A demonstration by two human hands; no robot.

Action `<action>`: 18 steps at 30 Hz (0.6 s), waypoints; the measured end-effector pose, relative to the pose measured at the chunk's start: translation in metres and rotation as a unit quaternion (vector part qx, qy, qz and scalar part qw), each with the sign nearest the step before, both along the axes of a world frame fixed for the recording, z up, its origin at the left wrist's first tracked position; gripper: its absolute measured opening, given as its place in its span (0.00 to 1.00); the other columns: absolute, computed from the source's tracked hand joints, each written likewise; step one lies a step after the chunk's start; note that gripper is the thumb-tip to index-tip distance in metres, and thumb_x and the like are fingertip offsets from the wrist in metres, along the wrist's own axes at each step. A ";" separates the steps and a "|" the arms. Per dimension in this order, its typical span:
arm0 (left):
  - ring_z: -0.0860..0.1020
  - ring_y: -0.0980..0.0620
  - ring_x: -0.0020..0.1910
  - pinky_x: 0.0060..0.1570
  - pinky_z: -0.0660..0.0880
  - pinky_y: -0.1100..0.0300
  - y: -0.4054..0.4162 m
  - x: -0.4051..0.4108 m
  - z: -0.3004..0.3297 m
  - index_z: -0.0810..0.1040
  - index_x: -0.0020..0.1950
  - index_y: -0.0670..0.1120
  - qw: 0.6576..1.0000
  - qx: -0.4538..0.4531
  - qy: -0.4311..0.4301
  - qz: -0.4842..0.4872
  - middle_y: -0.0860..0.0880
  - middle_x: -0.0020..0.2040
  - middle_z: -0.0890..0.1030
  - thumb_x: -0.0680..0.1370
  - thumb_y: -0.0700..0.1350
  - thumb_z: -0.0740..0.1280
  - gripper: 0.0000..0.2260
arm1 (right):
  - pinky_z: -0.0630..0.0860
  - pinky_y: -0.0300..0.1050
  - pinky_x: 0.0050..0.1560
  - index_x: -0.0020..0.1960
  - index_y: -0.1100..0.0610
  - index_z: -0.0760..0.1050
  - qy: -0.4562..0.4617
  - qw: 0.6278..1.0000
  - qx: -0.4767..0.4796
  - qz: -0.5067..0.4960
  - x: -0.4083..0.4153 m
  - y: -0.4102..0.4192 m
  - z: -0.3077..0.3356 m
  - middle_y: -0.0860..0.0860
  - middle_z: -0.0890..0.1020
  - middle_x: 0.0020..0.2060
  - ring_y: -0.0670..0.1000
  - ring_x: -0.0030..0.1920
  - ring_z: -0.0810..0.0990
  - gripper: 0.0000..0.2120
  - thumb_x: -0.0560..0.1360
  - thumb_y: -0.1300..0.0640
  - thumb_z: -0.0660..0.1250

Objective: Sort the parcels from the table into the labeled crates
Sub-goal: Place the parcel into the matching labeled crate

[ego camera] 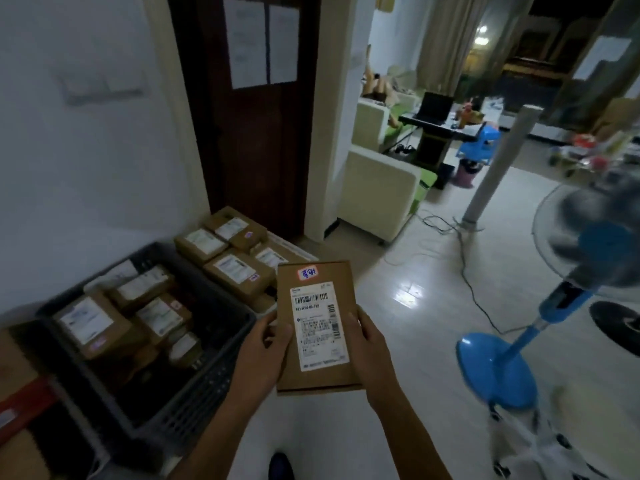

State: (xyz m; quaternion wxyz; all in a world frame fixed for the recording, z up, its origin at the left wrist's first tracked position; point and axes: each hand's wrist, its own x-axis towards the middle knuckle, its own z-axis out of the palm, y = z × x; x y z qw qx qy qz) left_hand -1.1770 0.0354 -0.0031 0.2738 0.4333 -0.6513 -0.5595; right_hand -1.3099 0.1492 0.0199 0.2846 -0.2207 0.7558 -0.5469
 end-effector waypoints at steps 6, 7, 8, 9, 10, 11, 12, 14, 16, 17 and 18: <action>0.79 0.54 0.50 0.50 0.79 0.60 -0.115 -0.104 -0.046 0.74 0.67 0.48 0.997 -0.007 -0.076 0.030 0.50 0.57 0.80 0.82 0.51 0.65 0.15 | 0.73 0.33 0.41 0.55 0.43 0.76 0.010 0.995 0.083 0.056 -0.114 -0.142 -0.037 0.40 0.83 0.47 0.40 0.47 0.82 0.10 0.85 0.48 0.56; 0.79 0.51 0.55 0.55 0.79 0.53 -0.132 -0.119 -0.051 0.74 0.67 0.47 0.995 -0.021 -0.096 0.026 0.49 0.60 0.79 0.82 0.53 0.65 0.17 | 0.74 0.34 0.42 0.56 0.43 0.76 0.016 0.994 0.090 0.067 -0.131 -0.162 -0.042 0.41 0.83 0.49 0.43 0.50 0.83 0.11 0.86 0.48 0.55; 0.78 0.49 0.59 0.58 0.78 0.50 -0.152 -0.135 -0.061 0.73 0.68 0.49 0.993 -0.034 -0.114 0.023 0.50 0.62 0.77 0.81 0.55 0.65 0.18 | 0.75 0.37 0.45 0.58 0.44 0.76 0.017 0.991 0.104 0.079 -0.150 -0.187 -0.050 0.43 0.83 0.51 0.45 0.52 0.83 0.11 0.86 0.47 0.55; 0.77 0.49 0.62 0.60 0.78 0.50 -0.166 -0.146 -0.067 0.71 0.68 0.52 0.991 -0.045 -0.126 0.009 0.51 0.64 0.76 0.79 0.60 0.65 0.21 | 0.76 0.39 0.47 0.61 0.45 0.76 0.023 0.989 0.115 0.088 -0.164 -0.206 -0.057 0.44 0.83 0.52 0.47 0.54 0.83 0.12 0.86 0.47 0.55; 0.75 0.50 0.66 0.62 0.77 0.50 -0.177 -0.154 -0.074 0.68 0.70 0.54 0.989 -0.053 -0.135 -0.003 0.52 0.67 0.74 0.77 0.64 0.65 0.25 | 0.77 0.40 0.49 0.61 0.45 0.76 0.023 0.988 0.119 0.093 -0.176 -0.224 -0.063 0.45 0.83 0.53 0.47 0.53 0.82 0.12 0.86 0.47 0.55; 0.71 0.51 0.70 0.66 0.74 0.49 -0.182 -0.159 -0.077 0.64 0.75 0.54 0.985 -0.062 -0.157 -0.019 0.52 0.72 0.70 0.75 0.68 0.64 0.33 | 0.77 0.40 0.48 0.59 0.44 0.76 0.026 0.988 0.122 0.096 -0.185 -0.235 -0.067 0.45 0.83 0.52 0.47 0.52 0.82 0.11 0.86 0.47 0.55; 0.65 0.50 0.75 0.72 0.69 0.48 -0.199 -0.172 -0.088 0.56 0.80 0.51 0.979 -0.071 -0.191 -0.015 0.51 0.77 0.63 0.74 0.70 0.65 0.41 | 0.77 0.41 0.48 0.57 0.44 0.76 0.026 0.985 0.127 0.117 -0.203 -0.264 -0.074 0.45 0.83 0.50 0.47 0.51 0.82 0.10 0.85 0.48 0.56; 0.51 0.47 0.80 0.78 0.57 0.47 -0.221 -0.189 -0.102 0.42 0.82 0.48 0.953 -0.118 -0.277 -0.021 0.48 0.82 0.48 0.72 0.71 0.66 0.52 | 0.79 0.45 0.49 0.52 0.43 0.76 0.046 0.980 0.131 0.140 -0.227 -0.303 -0.089 0.45 0.83 0.47 0.47 0.49 0.83 0.10 0.85 0.48 0.56; 0.39 0.46 0.80 0.79 0.48 0.44 -0.242 -0.204 -0.116 0.36 0.81 0.51 0.925 -0.165 -0.340 -0.045 0.48 0.82 0.38 0.69 0.74 0.62 0.54 | 0.80 0.47 0.50 0.49 0.41 0.75 0.058 0.972 0.143 0.177 -0.247 -0.339 -0.108 0.45 0.84 0.46 0.47 0.47 0.83 0.09 0.85 0.48 0.58; 0.33 0.47 0.79 0.79 0.43 0.43 -0.256 -0.219 -0.127 0.34 0.81 0.51 0.910 -0.172 -0.373 -0.052 0.49 0.80 0.33 0.70 0.75 0.60 0.53 | 0.80 0.46 0.49 0.48 0.41 0.75 0.061 0.965 0.146 0.211 -0.263 -0.364 -0.124 0.45 0.84 0.45 0.47 0.46 0.83 0.09 0.84 0.49 0.59; 0.30 0.46 0.77 0.78 0.39 0.41 -0.265 -0.231 -0.139 0.33 0.80 0.51 0.893 -0.163 -0.414 -0.073 0.49 0.79 0.30 0.71 0.74 0.60 0.53 | 0.79 0.45 0.49 0.47 0.42 0.74 0.062 0.957 0.157 0.234 -0.274 -0.380 -0.142 0.46 0.84 0.44 0.47 0.46 0.83 0.09 0.84 0.50 0.59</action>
